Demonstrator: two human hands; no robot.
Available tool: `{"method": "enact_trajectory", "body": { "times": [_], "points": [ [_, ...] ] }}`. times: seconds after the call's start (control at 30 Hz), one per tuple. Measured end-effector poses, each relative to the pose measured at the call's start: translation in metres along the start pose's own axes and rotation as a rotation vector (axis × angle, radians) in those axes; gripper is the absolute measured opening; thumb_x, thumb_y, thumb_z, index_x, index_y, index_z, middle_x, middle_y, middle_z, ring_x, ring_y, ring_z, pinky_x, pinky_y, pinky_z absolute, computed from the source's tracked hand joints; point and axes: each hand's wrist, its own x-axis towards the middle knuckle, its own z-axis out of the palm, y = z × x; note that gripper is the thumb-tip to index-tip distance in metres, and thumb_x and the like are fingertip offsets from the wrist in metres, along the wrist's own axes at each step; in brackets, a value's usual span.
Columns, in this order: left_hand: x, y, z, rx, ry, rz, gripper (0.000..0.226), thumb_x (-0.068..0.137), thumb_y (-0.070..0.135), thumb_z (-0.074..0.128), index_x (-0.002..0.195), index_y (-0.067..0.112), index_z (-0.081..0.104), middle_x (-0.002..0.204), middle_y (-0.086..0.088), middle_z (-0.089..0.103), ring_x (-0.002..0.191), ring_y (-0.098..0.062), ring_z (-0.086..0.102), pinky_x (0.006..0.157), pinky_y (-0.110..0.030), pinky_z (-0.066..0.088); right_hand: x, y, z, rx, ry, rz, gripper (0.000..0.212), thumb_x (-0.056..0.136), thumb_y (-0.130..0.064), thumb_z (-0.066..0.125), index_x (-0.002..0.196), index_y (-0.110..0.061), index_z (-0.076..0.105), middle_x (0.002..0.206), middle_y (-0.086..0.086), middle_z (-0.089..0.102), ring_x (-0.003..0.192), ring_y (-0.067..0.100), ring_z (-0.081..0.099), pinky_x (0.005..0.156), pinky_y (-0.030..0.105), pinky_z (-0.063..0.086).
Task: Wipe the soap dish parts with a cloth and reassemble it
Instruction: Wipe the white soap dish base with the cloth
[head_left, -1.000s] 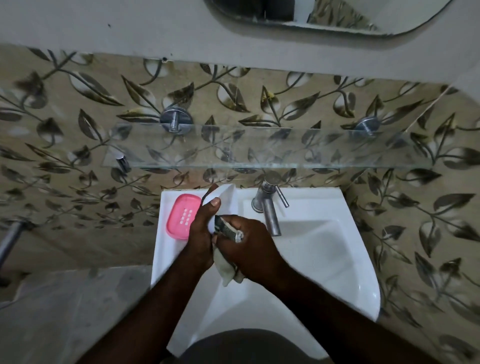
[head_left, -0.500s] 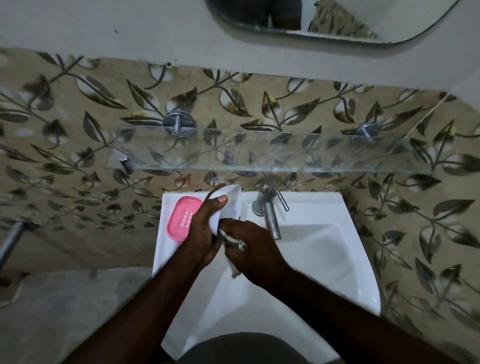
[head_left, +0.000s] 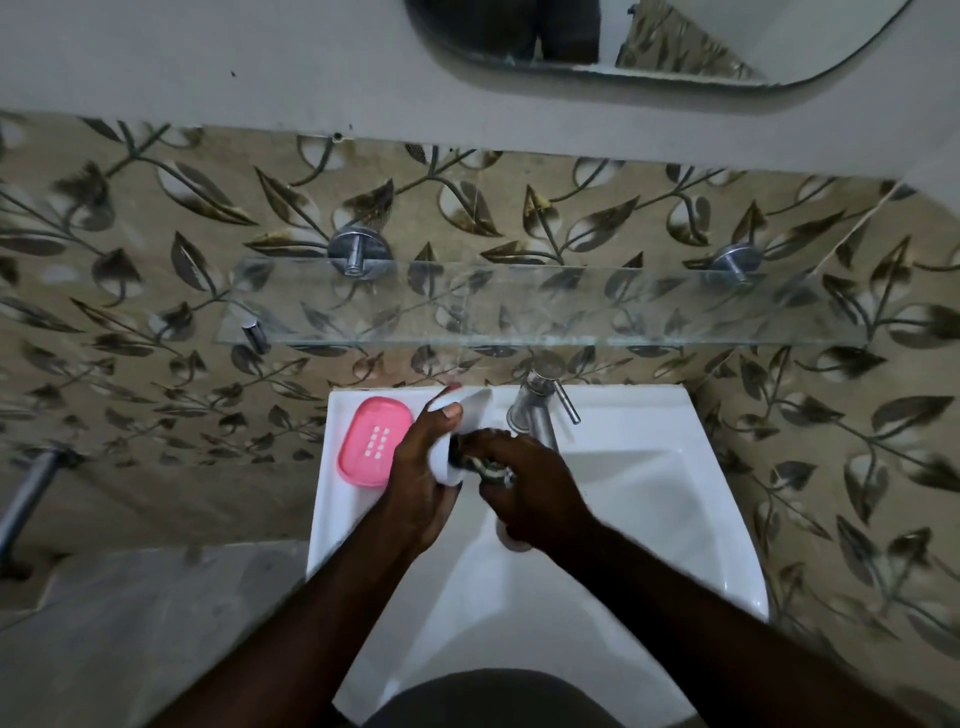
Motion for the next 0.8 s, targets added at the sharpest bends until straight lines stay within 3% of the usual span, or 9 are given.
{"method": "enact_trajectory", "body": {
  "times": [0.1,0.2,0.27,0.37,0.47,0.53,0.67,0.73,0.8],
  "points": [
    [0.000,-0.006,-0.003,0.006,-0.038,0.015,0.035,0.076,0.020,0.054,0.100,-0.001,0.068,0.083,-0.018,0.067,0.078,-0.029,0.066,0.077,-0.036,0.053,0.000,0.000,-0.001,0.053,0.014,0.076,0.042,0.070,-0.007,0.062,0.106,-0.025,0.072,0.103,-0.011,0.074,0.093,0.016,0.068,0.080,0.033,0.055],
    [0.002,-0.001,-0.003,0.080,-0.031,-0.003,0.051,0.073,0.026,0.061,0.114,-0.005,0.060,0.073,-0.015,0.066,0.066,-0.025,0.065,0.062,-0.027,0.054,-0.001,-0.022,0.007,0.272,0.011,0.167,0.026,0.063,-0.031,0.055,0.086,-0.038,0.067,0.071,-0.025,0.067,0.059,-0.002,0.064,0.046,0.012,0.047],
    [0.007,0.005,-0.005,0.076,-0.031,-0.009,0.047,0.073,0.031,0.061,0.110,0.002,0.063,0.071,-0.011,0.068,0.064,-0.023,0.066,0.060,-0.026,0.055,-0.003,-0.028,0.010,0.223,0.055,0.052,0.026,0.065,-0.029,0.054,0.087,-0.041,0.063,0.074,-0.027,0.065,0.062,-0.004,0.062,0.052,0.008,0.043],
    [0.012,0.014,-0.007,0.033,-0.107,-0.025,0.030,0.077,0.031,0.057,0.087,0.010,0.076,0.076,-0.009,0.072,0.071,-0.022,0.069,0.067,-0.029,0.057,0.006,-0.006,0.007,-0.006,0.059,-0.121,0.043,0.072,-0.013,0.061,0.108,-0.035,0.066,0.108,-0.017,0.069,0.093,0.011,0.063,0.080,0.022,0.048],
    [0.012,0.023,-0.005,0.109,-0.162,-0.115,0.025,0.074,0.031,0.063,0.083,0.013,0.079,0.082,-0.010,0.073,0.078,-0.021,0.070,0.073,-0.032,0.055,0.014,0.023,0.005,-0.250,0.050,-0.130,0.035,0.084,-0.020,0.065,0.117,-0.033,0.064,0.116,-0.013,0.068,0.095,0.019,0.063,0.076,0.028,0.050],
    [0.014,0.027,-0.007,0.134,-0.147,-0.191,0.030,0.068,0.037,0.064,0.080,0.014,0.079,0.085,-0.011,0.073,0.078,-0.022,0.071,0.076,-0.035,0.052,0.009,0.025,0.011,-0.208,0.070,-0.122,0.028,0.084,-0.026,0.066,0.111,-0.033,0.064,0.108,-0.012,0.070,0.093,0.017,0.064,0.074,0.025,0.049],
    [0.018,0.034,-0.016,0.024,-0.129,-0.318,0.054,0.077,0.049,0.056,0.112,0.011,0.069,0.110,-0.018,0.067,0.096,-0.031,0.065,0.087,-0.044,0.047,0.002,0.006,0.013,0.011,0.133,0.044,0.022,0.074,-0.029,0.061,0.095,-0.032,0.063,0.086,-0.010,0.070,0.078,0.009,0.064,0.068,0.026,0.051],
    [0.017,0.026,-0.016,0.008,-0.126,-0.270,0.065,0.081,0.054,0.050,0.129,0.011,0.059,0.115,-0.016,0.069,0.100,-0.029,0.067,0.088,-0.044,0.051,0.004,-0.008,0.006,0.207,0.095,0.186,0.015,0.070,-0.035,0.057,0.083,-0.036,0.063,0.076,-0.014,0.068,0.068,0.004,0.063,0.063,0.026,0.051],
    [0.015,0.014,-0.010,0.029,-0.005,-0.167,0.075,0.075,0.059,0.051,0.132,0.010,0.056,0.112,-0.016,0.070,0.097,-0.027,0.068,0.085,-0.039,0.054,0.005,-0.024,0.005,0.305,0.050,0.228,0.005,0.069,-0.032,0.057,0.071,-0.035,0.060,0.066,-0.012,0.065,0.058,0.004,0.060,0.058,0.029,0.050]
  ]
}}
